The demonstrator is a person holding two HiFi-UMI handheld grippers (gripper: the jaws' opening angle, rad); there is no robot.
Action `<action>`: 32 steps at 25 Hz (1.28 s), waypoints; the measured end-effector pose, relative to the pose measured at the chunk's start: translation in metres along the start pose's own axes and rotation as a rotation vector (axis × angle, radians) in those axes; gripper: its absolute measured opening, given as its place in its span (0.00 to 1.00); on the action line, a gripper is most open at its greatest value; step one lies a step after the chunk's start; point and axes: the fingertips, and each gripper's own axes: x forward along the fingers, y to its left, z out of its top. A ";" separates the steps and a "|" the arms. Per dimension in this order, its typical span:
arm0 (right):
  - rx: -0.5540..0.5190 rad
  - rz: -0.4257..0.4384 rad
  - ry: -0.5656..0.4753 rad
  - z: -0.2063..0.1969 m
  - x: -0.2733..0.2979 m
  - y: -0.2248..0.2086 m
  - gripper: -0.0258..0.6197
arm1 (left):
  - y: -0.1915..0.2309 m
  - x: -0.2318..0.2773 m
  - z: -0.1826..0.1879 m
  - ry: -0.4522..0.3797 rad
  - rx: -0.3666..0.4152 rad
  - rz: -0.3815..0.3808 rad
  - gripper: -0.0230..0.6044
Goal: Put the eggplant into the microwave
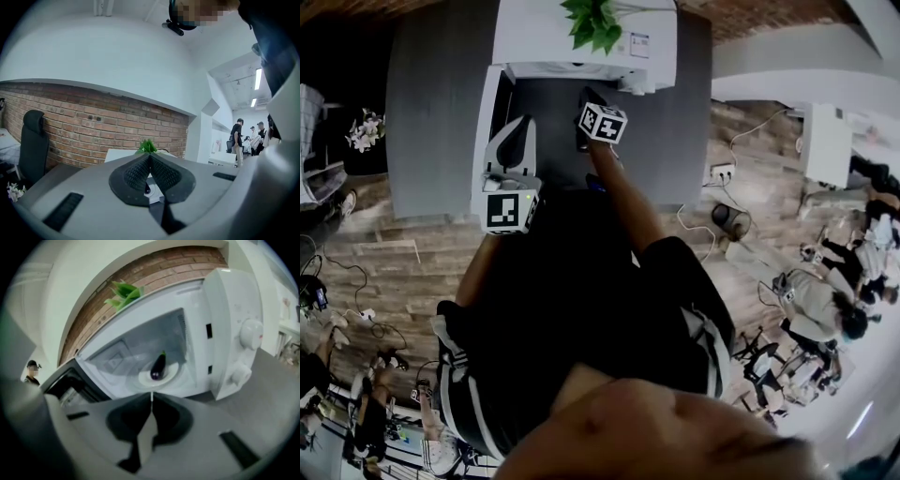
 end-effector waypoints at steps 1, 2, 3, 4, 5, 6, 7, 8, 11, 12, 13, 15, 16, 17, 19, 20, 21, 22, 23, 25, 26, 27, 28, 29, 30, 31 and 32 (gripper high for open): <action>0.000 0.010 -0.004 0.000 -0.004 0.002 0.09 | -0.002 0.000 0.000 -0.001 -0.001 -0.003 0.09; 0.000 0.020 -0.009 0.001 -0.008 0.004 0.09 | -0.003 -0.001 0.000 -0.002 -0.001 -0.006 0.09; 0.001 0.029 -0.014 0.002 -0.013 0.006 0.09 | -0.005 -0.001 0.000 -0.001 0.000 -0.009 0.09; 0.002 0.037 -0.020 0.004 -0.018 0.008 0.09 | -0.006 -0.001 -0.001 -0.003 0.006 -0.011 0.09; 0.002 0.042 -0.027 0.007 -0.024 0.010 0.09 | -0.007 -0.002 -0.001 -0.006 0.013 -0.013 0.09; -0.001 0.046 -0.036 0.010 -0.030 0.013 0.09 | -0.007 -0.002 0.000 -0.009 0.014 -0.014 0.09; -0.006 0.051 -0.045 0.014 -0.037 0.015 0.09 | -0.008 -0.003 0.001 -0.008 0.008 -0.014 0.09; -0.014 0.058 -0.054 0.018 -0.043 0.019 0.09 | -0.009 -0.004 0.002 -0.006 0.002 -0.014 0.09; -0.032 0.085 -0.080 0.026 -0.062 0.030 0.09 | -0.010 -0.006 0.000 -0.003 0.000 -0.016 0.09; -0.036 0.093 -0.086 0.027 -0.067 0.033 0.09 | -0.010 -0.006 0.000 -0.003 0.005 -0.018 0.09; -0.040 0.100 -0.092 0.028 -0.072 0.036 0.09 | -0.011 -0.007 0.000 -0.003 0.007 -0.020 0.09; -0.050 0.111 -0.104 0.028 -0.083 0.040 0.09 | -0.013 -0.009 0.001 -0.012 0.014 -0.024 0.09; -0.054 0.115 -0.110 0.028 -0.089 0.043 0.09 | -0.013 -0.010 0.001 -0.018 0.020 -0.025 0.09; -0.058 0.117 -0.115 0.027 -0.094 0.046 0.09 | -0.013 -0.011 0.002 -0.021 0.026 -0.026 0.09; -0.067 0.120 -0.132 0.029 -0.106 0.051 0.09 | -0.012 -0.014 0.001 -0.023 0.028 -0.026 0.09; -0.072 0.122 -0.143 0.031 -0.113 0.054 0.09 | -0.012 -0.015 0.001 -0.023 0.028 -0.025 0.09; -0.076 0.123 -0.156 0.033 -0.120 0.057 0.09 | -0.013 -0.016 0.000 -0.022 0.026 -0.025 0.09; -0.080 0.124 -0.170 0.035 -0.128 0.061 0.09 | -0.013 -0.018 0.000 -0.020 0.023 -0.024 0.09; -0.081 0.127 -0.185 0.038 -0.135 0.064 0.09 | -0.013 -0.019 -0.002 -0.017 0.019 -0.022 0.09; -0.084 0.137 -0.212 0.043 -0.150 0.071 0.09 | -0.013 -0.020 -0.004 -0.011 0.010 -0.021 0.09; -0.087 0.143 -0.224 0.044 -0.157 0.074 0.09 | -0.014 -0.021 -0.004 -0.009 0.008 -0.021 0.09; -0.092 0.150 -0.235 0.046 -0.163 0.077 0.09 | -0.014 -0.021 -0.004 -0.011 0.011 -0.023 0.09; -0.099 0.155 -0.246 0.048 -0.169 0.080 0.09 | -0.014 -0.022 -0.004 -0.015 0.016 -0.025 0.09; -0.107 0.158 -0.255 0.049 -0.175 0.083 0.09 | -0.014 -0.022 -0.004 -0.018 0.019 -0.026 0.09; -0.114 0.158 -0.264 0.050 -0.181 0.085 0.09 | -0.014 -0.023 -0.005 -0.019 0.018 -0.025 0.09; -0.121 0.158 -0.273 0.051 -0.186 0.087 0.09 | -0.015 -0.023 -0.005 -0.016 0.014 -0.023 0.09; -0.127 0.158 -0.282 0.052 -0.192 0.089 0.09 | -0.015 -0.024 -0.006 -0.014 0.010 -0.023 0.09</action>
